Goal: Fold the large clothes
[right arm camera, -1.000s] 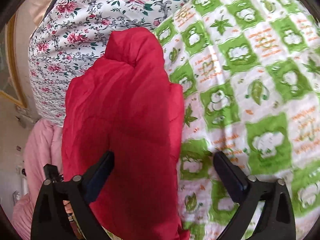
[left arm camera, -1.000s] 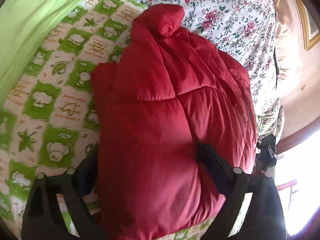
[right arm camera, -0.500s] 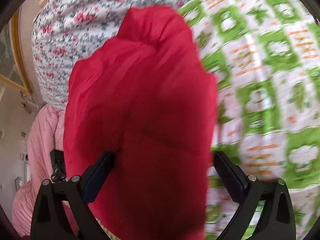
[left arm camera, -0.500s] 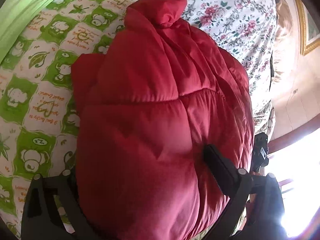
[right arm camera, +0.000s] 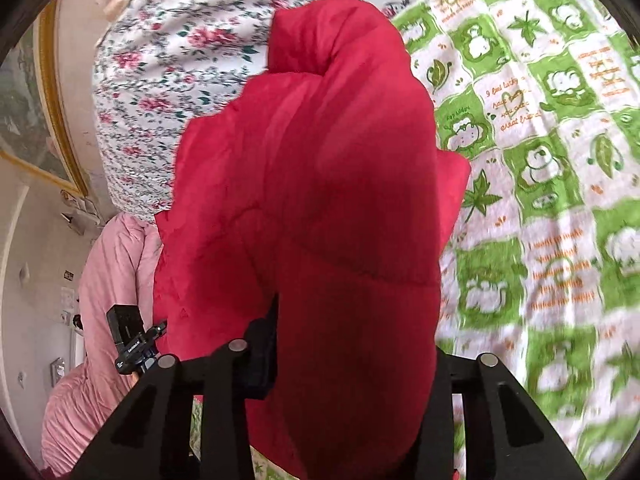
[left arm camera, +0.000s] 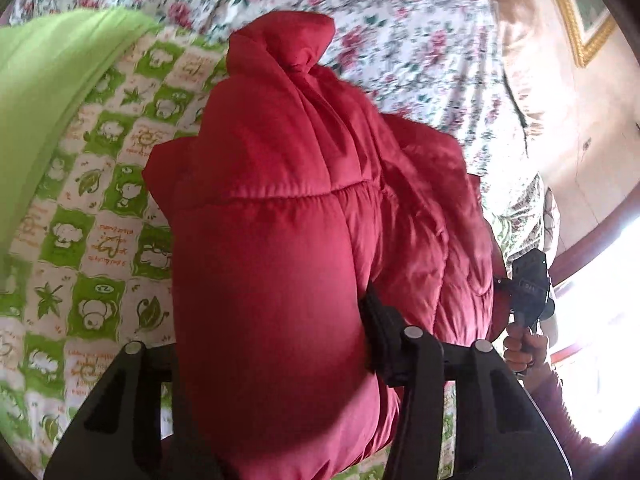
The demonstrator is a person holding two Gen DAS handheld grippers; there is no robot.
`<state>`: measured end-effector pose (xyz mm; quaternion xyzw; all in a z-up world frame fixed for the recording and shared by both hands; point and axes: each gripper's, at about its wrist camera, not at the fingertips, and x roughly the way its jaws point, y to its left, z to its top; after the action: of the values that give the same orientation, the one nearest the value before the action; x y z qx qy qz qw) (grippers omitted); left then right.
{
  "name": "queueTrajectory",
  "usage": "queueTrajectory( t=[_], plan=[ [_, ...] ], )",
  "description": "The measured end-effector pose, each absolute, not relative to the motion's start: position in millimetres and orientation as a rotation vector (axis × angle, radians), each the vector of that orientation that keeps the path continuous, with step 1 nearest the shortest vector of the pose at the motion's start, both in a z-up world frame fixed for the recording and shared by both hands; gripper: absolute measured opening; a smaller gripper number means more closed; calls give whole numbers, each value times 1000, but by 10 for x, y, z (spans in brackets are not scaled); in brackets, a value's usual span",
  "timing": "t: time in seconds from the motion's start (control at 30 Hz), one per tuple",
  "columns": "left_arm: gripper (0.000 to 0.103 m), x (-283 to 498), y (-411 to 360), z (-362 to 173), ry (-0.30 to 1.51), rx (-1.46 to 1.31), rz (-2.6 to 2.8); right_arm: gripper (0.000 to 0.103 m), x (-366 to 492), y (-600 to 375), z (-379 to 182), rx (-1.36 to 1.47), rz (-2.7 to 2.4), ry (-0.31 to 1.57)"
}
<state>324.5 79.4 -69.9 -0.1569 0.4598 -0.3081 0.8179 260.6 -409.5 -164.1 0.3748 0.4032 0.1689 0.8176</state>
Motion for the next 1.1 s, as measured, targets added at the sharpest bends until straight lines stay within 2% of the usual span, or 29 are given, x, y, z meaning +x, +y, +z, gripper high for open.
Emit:
queueTrajectory(
  t=[0.4,0.87,0.97,1.1],
  plan=[
    [42,2437,980,-349,925,-300,-714,34,1681,-3823,-1097,725,393,805],
    [43,1872,1150,-687,979,-345,-677,34,1023,-3725,-1315,764,355,844],
    [46,1922,1174,-887,1031,-360,-642,36,1056,-3795,-1505,800,308,891],
    [55,1935,1175,-1035,1065,-364,-582,50,1063,-3902,-1769,871,276,903]
  ],
)
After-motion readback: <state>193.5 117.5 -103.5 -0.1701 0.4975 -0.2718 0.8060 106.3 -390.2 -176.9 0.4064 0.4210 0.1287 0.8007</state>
